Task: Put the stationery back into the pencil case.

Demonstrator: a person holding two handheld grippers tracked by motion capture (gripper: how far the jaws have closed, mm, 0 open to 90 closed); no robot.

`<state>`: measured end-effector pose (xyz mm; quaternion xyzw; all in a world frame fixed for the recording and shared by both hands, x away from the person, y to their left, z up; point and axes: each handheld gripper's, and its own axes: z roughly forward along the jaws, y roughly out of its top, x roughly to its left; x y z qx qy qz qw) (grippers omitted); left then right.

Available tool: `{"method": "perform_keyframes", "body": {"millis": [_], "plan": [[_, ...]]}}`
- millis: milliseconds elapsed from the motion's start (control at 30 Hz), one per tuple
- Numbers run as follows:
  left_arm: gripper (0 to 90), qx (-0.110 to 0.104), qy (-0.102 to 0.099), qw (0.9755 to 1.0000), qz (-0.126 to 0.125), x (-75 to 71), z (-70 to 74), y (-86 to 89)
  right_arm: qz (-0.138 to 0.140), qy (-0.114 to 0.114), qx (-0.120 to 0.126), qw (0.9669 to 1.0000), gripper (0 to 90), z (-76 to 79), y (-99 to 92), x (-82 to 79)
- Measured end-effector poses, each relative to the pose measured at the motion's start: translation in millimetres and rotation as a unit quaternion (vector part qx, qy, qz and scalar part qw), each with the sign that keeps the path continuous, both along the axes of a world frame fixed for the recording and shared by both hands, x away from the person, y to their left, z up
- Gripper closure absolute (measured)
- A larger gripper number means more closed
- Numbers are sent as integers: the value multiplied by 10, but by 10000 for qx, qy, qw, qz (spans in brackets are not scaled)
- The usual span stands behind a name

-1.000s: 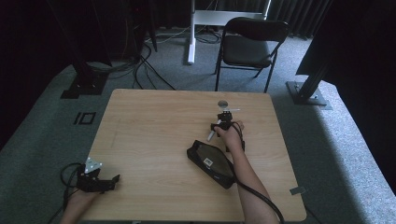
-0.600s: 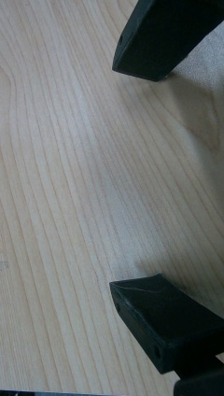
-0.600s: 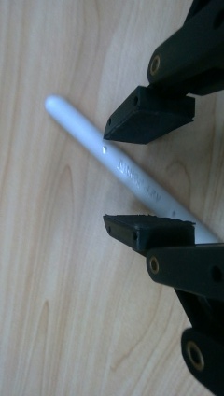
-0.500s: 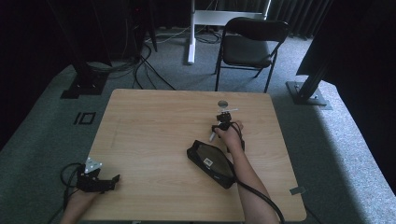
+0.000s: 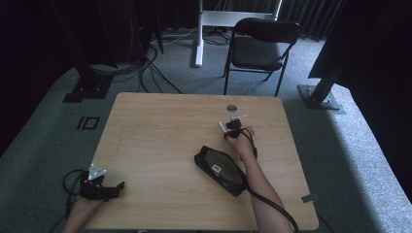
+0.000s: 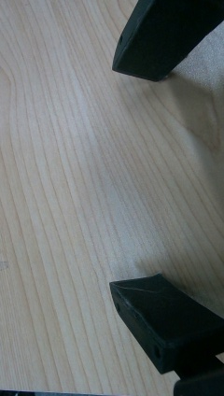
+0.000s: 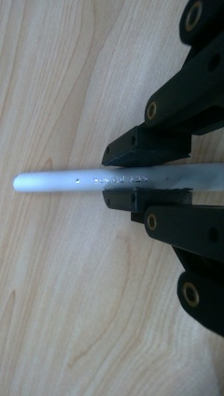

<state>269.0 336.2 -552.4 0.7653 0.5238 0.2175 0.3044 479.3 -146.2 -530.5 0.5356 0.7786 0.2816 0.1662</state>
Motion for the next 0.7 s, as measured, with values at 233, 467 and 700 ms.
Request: {"method": "perform_keyframes", "body": {"millis": [233,467,700], "plan": [[1,0,0,10000,2,0,0,0,197,49,-148,9997,784,15,-7,-61],[1,-1,1,10000,1,0,0,0,102,32,8,9999,784,110,-50,-59],[2,-1,0,10000,1,0,0,0,216,1,37,9998,784,226,-131,-107]]}}
